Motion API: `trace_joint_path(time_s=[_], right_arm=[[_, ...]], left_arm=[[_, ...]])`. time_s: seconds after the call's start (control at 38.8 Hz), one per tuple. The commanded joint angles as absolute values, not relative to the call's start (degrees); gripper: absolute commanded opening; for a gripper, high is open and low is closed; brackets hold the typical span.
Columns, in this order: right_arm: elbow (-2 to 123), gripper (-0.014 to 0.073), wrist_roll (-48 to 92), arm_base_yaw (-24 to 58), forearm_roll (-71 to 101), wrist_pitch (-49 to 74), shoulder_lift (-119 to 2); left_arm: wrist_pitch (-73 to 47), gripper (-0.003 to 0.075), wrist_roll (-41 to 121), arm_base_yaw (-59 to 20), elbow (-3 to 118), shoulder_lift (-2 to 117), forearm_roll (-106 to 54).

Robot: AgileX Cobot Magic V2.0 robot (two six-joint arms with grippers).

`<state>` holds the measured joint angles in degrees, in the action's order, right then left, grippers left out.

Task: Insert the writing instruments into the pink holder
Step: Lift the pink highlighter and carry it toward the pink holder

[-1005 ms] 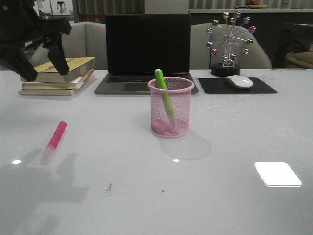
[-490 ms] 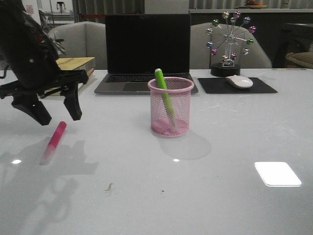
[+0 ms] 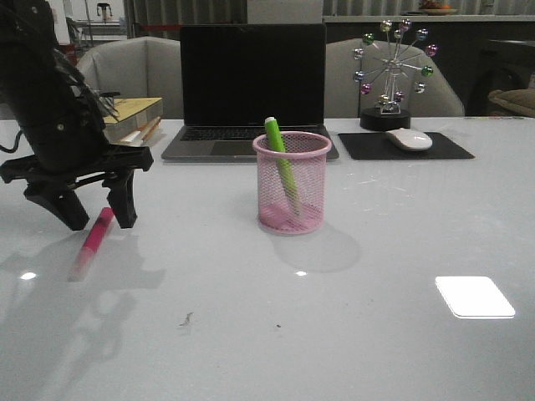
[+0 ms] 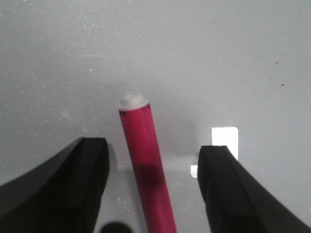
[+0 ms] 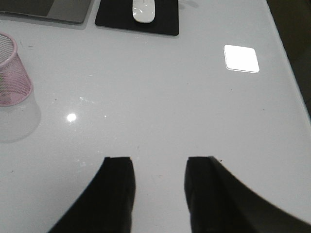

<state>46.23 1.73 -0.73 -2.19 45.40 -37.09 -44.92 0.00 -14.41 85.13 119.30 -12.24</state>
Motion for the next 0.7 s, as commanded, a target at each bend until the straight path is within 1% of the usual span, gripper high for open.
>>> trace_joint_path(time_s=[0.0,0.13,0.18,0.36,0.44,0.67], right_arm=[[47.9,0.0383,2.1,-1.0,-3.7,41.6,-37.0],[47.9,0.0383,2.1,-1.0,-4.4,41.7,-37.0],[47.9,0.0383,2.1,-1.0,-4.5,41.7,-37.0],[47.9,0.0383,2.1,-1.0,-4.6,42.2,-37.0],[47.9,0.0383,2.1,-1.0,-4.6,42.4,-37.0],[47.9,0.0383,2.1,-1.0,-4.8,43.1,-37.0]], left_arm=[[-46.3,0.0430,0.0,-14.7,86.4,118.0,-12.9],[-47.6,0.0365,0.0,-14.7,86.4,119.2,-12.7],[-48.1,0.0314,0.0,-14.7,86.4,119.5,-12.5],[-49.6,0.0088,0.0,-15.0,86.4,120.1,-12.3],[-49.6,0.0101,0.0,-15.1,86.4,120.1,-12.3],[-47.6,0.0099,2.3,-16.5,90.4,119.4,-12.4]])
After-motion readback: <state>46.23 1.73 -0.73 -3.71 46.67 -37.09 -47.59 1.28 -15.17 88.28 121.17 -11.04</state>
